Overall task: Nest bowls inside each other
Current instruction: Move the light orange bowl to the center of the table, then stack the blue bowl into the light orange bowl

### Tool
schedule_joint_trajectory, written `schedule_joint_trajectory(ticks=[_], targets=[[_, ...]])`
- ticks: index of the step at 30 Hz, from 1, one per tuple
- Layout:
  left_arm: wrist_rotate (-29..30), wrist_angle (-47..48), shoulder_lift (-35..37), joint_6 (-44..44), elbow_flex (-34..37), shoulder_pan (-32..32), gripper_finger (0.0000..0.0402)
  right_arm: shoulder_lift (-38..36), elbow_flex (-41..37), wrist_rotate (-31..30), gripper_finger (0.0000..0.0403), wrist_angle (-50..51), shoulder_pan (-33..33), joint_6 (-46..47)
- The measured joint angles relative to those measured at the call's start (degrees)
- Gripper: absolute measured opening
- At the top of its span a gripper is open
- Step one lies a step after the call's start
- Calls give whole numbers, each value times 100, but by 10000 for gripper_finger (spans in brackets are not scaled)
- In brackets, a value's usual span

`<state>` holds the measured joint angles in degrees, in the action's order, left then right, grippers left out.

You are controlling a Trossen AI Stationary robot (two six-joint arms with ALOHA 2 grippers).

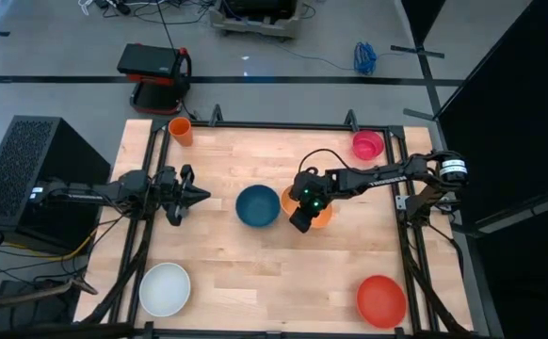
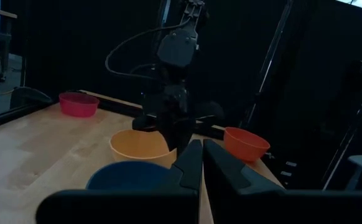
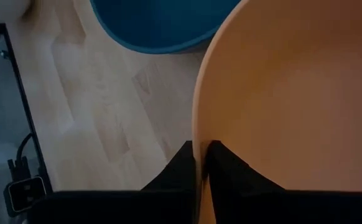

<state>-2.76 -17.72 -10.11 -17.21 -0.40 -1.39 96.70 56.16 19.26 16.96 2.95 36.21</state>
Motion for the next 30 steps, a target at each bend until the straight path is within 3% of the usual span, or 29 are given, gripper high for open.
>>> schedule_joint_trajectory(ticks=[19, 26, 30], targets=[[0, 0, 0, 0, 0, -2, 1, 24, -13, 244, 211, -25, -56, -51], [2, -176, 0, -2, -2, 0, 2, 9, 307, 475, 220, 13, 37, -18], [18, -247, -1, 0, -15, 0, 2, -6, 875, 339, 207, 658, 87, -283]])
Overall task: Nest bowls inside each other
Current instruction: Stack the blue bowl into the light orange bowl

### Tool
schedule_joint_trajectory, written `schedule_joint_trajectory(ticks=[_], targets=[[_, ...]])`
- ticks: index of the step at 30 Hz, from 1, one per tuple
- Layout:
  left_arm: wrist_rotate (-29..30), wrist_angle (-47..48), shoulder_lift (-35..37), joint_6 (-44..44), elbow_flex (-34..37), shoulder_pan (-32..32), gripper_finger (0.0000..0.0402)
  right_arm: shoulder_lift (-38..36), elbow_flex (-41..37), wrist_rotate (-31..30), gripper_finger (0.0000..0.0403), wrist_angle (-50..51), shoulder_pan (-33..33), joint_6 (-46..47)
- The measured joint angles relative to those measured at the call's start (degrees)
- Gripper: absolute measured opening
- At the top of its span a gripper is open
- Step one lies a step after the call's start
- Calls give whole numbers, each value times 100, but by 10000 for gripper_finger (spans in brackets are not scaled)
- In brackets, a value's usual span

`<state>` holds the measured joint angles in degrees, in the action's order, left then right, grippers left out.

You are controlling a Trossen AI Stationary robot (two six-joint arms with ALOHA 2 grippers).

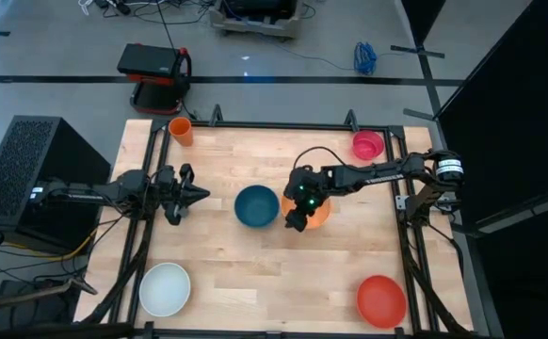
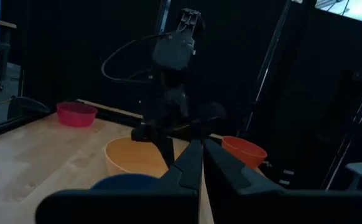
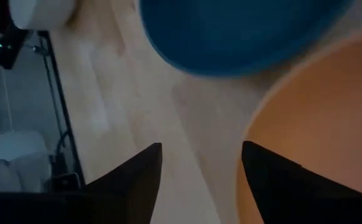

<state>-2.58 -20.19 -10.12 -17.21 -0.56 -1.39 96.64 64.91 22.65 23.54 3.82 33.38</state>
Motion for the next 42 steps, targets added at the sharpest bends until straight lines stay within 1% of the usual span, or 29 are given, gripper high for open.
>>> schedule_joint_trajectory(ticks=[14, 16, 20, 24, 26, 27, 42], targets=[[62, -211, -5, 10, -58, 0, 1, -62, 2029, -549, 162, 2401, 152, -976], [63, -141, -72, 4, -61, -2, 1, -164, 2178, -686, 166, 2592, 155, -980], [50, 123, -449, -108, -66, 0, 1, -585, 2277, -1087, 173, 2714, 155, -784], [-179, 112, -1085, -138, -172, 0, 1, -1117, 2279, -1600, 170, 2733, 159, -481], [-253, 99, -1454, -9, -417, 2, 1, -1347, 2279, -1845, 166, 2734, 159, -370], [-281, 239, -1638, 131, -593, 2, 1, -1409, 2279, -1904, 165, 2734, 159, -342], [-492, 3705, -4528, 2172, -3597, 2, 6, -1970, 2279, -2244, 164, 2734, 142, 11]])
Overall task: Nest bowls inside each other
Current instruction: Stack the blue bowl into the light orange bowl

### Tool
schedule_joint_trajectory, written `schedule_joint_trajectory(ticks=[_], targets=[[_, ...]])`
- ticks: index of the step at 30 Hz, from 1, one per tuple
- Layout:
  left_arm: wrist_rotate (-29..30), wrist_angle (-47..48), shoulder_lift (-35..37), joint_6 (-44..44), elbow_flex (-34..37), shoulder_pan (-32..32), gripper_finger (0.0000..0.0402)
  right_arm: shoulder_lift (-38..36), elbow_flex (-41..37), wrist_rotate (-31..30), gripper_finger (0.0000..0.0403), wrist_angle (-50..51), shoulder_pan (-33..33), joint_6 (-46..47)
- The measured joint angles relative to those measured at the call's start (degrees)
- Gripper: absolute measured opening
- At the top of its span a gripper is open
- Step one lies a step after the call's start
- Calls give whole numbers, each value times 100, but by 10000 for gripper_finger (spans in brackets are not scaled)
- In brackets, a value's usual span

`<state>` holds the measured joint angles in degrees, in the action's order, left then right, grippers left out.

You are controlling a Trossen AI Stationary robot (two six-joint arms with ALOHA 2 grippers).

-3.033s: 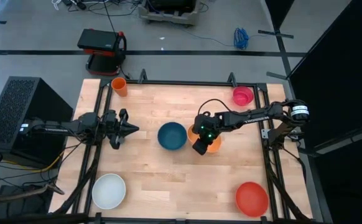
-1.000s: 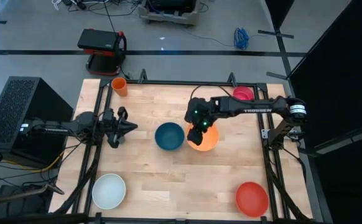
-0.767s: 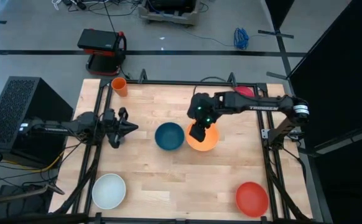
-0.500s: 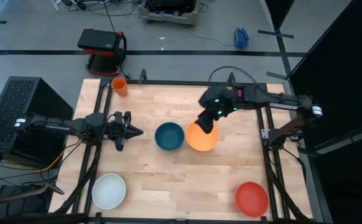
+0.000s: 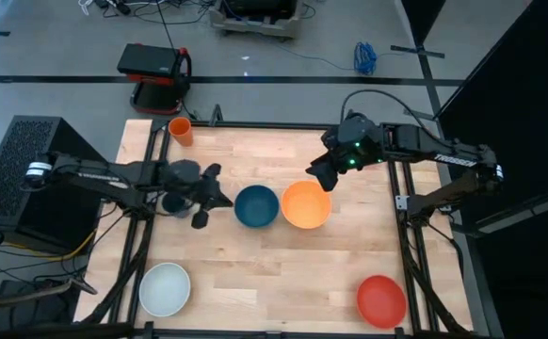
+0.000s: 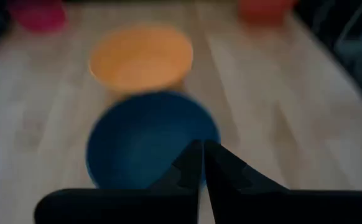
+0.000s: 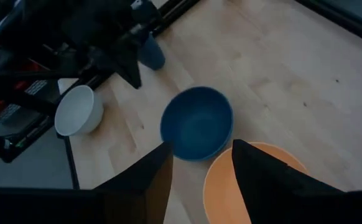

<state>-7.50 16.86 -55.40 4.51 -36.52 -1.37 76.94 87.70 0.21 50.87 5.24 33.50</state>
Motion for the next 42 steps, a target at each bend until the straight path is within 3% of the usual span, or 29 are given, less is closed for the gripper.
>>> schedule_joint_trajectory(ticks=[3, 8, 15, 32, 42], targets=[[-49, 555, -515, 361, -479, 0, 9, -94, 0, -48, 166, 4, -7, 52], [-19, 635, -921, 442, -588, 0, 41, -134, 0, -48, 173, 32, -63, 50], [141, 916, -1318, 724, -887, 9, 163, -168, 0, -52, 169, 199, -68, -26], [449, 989, -2002, 2078, -1138, 259, 346, -168, 0, -55, 175, 272, -62, -132], [452, 821, -2524, 2391, -1146, 314, 291, -168, 0, -50, 158, 273, 0, -228]])
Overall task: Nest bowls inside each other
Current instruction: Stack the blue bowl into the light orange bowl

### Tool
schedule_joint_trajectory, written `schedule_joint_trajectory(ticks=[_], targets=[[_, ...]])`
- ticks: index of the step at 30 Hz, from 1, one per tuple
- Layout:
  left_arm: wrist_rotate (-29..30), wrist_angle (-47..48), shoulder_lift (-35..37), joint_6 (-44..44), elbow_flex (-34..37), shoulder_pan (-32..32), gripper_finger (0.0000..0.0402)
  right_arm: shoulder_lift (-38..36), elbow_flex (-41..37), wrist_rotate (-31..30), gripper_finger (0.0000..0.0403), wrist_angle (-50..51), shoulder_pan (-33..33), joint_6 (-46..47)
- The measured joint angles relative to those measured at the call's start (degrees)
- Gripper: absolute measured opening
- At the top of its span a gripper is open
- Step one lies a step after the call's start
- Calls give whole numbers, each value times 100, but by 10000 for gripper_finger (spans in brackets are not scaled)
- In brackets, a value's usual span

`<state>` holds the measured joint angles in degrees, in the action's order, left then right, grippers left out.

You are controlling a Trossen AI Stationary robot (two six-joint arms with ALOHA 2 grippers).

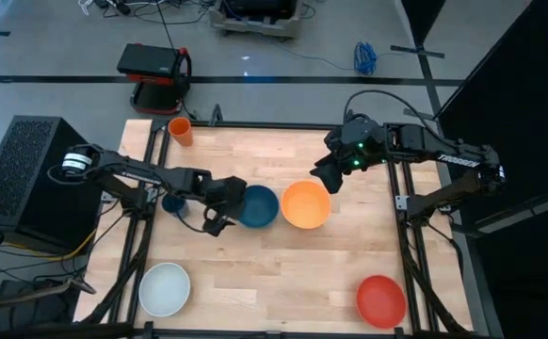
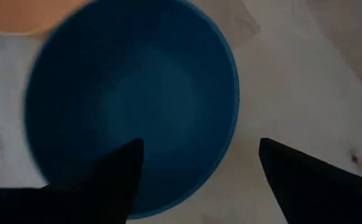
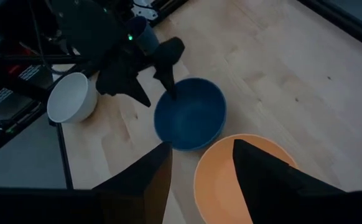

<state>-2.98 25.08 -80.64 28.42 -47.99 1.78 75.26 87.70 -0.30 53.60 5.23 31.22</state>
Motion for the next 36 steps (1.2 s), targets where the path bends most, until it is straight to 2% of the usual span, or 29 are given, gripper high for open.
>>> schedule_joint_trajectory(ticks=[3, 22, 26, 30, 36], targets=[[20, -54, -155, 8, 0, 30, 272, 0, 0, 3, 162, 1, 0, 2], [461, -243, -492, -43, 9, 59, 11, 0, 0, 15, 153, 20, 0, 0], [488, -246, -492, -54, 9, 59, 2, 0, 0, 17, 159, 20, 0, 2], [764, -215, -492, -57, -42, 59, 1, 0, 0, 20, 162, 20, 0, 0], [762, -97, -546, 97, -691, 84, 0, -198, 0, -105, 158, 105, 3, 31]])
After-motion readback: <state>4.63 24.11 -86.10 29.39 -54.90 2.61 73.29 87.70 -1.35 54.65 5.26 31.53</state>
